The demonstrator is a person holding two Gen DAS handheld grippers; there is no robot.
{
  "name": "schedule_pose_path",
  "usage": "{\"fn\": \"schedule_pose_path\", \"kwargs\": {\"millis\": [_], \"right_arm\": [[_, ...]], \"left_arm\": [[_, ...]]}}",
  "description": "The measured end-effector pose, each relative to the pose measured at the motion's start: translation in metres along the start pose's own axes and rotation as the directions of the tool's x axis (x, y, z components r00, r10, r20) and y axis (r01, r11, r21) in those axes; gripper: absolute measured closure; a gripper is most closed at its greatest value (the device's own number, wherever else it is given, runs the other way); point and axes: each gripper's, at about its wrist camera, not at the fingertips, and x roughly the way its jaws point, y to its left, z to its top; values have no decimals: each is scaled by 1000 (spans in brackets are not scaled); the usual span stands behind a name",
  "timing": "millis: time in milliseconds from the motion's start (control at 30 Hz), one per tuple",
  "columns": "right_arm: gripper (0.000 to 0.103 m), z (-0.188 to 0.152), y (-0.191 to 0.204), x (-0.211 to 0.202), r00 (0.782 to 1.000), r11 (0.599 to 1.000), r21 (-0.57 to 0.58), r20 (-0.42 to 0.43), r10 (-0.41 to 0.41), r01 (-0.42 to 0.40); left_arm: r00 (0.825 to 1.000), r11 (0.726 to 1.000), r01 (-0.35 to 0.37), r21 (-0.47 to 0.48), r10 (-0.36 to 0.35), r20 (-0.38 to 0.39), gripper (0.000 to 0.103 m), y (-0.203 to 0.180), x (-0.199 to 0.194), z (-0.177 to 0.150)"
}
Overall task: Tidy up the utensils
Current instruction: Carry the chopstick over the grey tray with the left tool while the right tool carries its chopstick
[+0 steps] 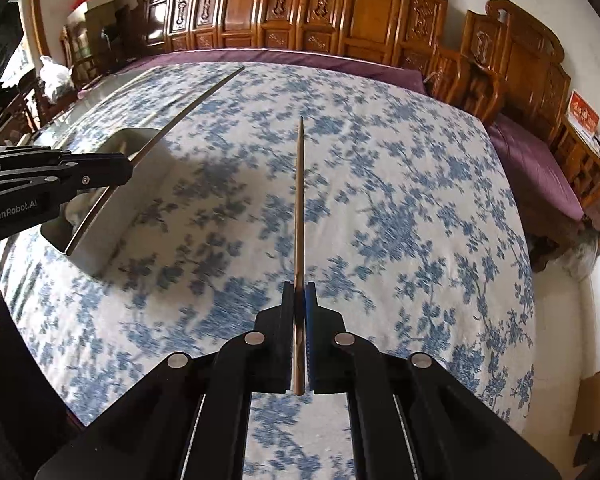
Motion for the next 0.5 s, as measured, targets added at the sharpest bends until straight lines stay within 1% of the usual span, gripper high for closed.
{"fn": "schedule_pose_path", "kwargs": {"millis": [333, 500], "right_arm": [[97, 10, 37, -6, 999, 999, -37, 19, 27, -26], [97, 15, 54, -4, 999, 998, -51, 20, 44, -43]], "left_arm": [[1000, 1000, -20, -8, 20, 12, 99, 32, -17, -11], [1000, 999, -31, -22, 31, 1, 99, 55, -18, -18]]}}
